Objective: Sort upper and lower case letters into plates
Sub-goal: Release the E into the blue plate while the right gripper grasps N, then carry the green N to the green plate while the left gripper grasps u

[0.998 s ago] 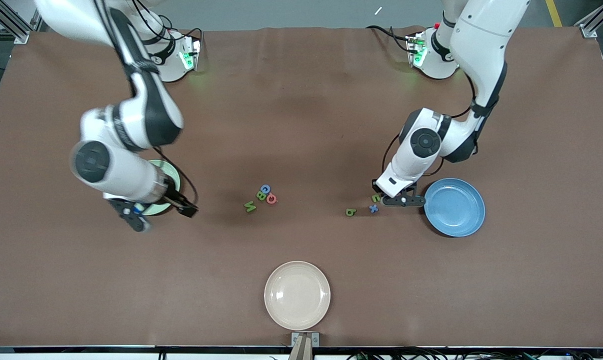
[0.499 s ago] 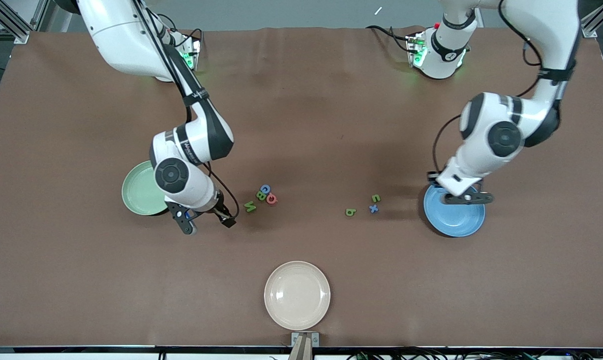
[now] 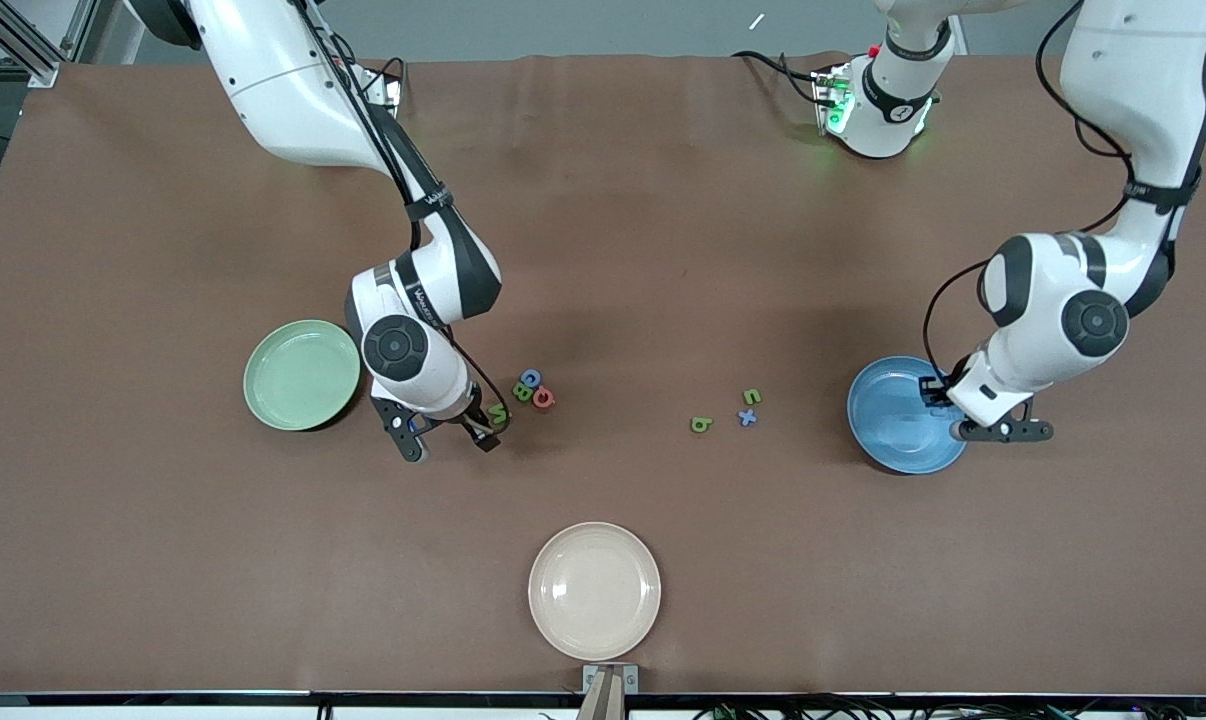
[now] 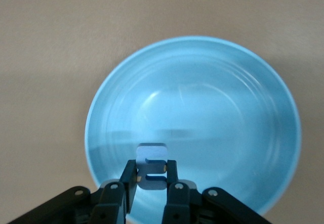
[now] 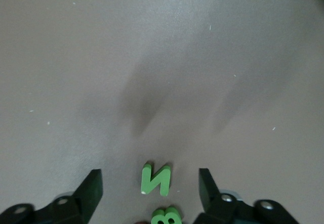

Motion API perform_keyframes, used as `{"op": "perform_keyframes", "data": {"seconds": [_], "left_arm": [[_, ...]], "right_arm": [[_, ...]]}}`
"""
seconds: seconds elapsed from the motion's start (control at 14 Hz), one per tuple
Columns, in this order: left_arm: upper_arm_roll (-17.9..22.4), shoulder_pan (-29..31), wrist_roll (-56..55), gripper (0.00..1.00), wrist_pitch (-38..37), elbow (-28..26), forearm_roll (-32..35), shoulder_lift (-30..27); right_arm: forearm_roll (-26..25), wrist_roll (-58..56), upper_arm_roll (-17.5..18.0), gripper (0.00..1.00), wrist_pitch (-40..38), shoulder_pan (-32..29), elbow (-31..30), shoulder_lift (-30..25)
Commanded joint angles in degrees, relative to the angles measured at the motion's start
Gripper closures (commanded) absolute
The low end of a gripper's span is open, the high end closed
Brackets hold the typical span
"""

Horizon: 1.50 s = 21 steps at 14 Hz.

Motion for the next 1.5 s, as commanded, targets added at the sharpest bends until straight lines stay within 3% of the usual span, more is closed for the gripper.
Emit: {"op": "perform_keyframes", "data": {"seconds": [0.0,0.29,0.43,0.5,0.57,0.71,0.78,0.93,1.21,1.35,1.43], "left_arm": [[-0.4,1.4,-0.2,0.9,1.1,2.9,2.9,3.5],[-0.4,1.9,-0.2,0.89,1.1,2.9,5.1,4.2],[-0.5,1.8,-0.2,0.86,1.1,2.9,5.1,4.2],[-0.5,1.8,-0.2,0.79,1.1,2.9,5.1,4.2],[-0.6,1.8,-0.3,0.7,1.1,3.0,5.1,4.2],[-0.7,1.7,-0.8,0.29,1.1,3.1,5.2,4.0],[-0.8,1.5,-0.9,0.01,1.1,3.1,5.2,3.5],[-1.3,1.0,-1.4,0.0,0.0,3.1,5.1,1.2],[-7.2,0.7,-9.7,0.0,-3.9,4.3,4.6,-1.5],[-11.0,0.4,-17.7,0.0,-4.0,5.1,4.6,-1.3],[-12.2,-0.4,-22.0,0.0,-4.0,5.7,4.6,-1.1]], "right_arm": [[0.4,1.9,-0.6,0.21,1.2,1.4,0.1,0.9],[0.4,2.5,-0.6,0.21,2.8,1.6,0.1,2.3],[0.4,3.6,-0.6,0.21,3.5,2.3,0.1,2.9],[0.4,3.7,-0.6,0.21,3.5,2.5,0.1,2.9],[0.4,3.7,-0.6,0.22,3.5,2.6,0.1,3.1],[0.4,3.7,-0.6,0.25,3.8,3.0,0.1,3.6],[0.3,4.0,-0.6,0.27,4.5,3.2,0.1,3.8],[0.3,5.1,-0.6,0.33,5.0,3.5,0.1,4.4],[-0.1,5.1,-0.6,0.5,5.1,3.7,0.0,4.5],[-0.2,5.0,-0.6,0.61,5.0,3.7,0.0,4.5],[-0.3,4.8,-0.6,0.72,4.9,3.7,0.0,4.5]]}}
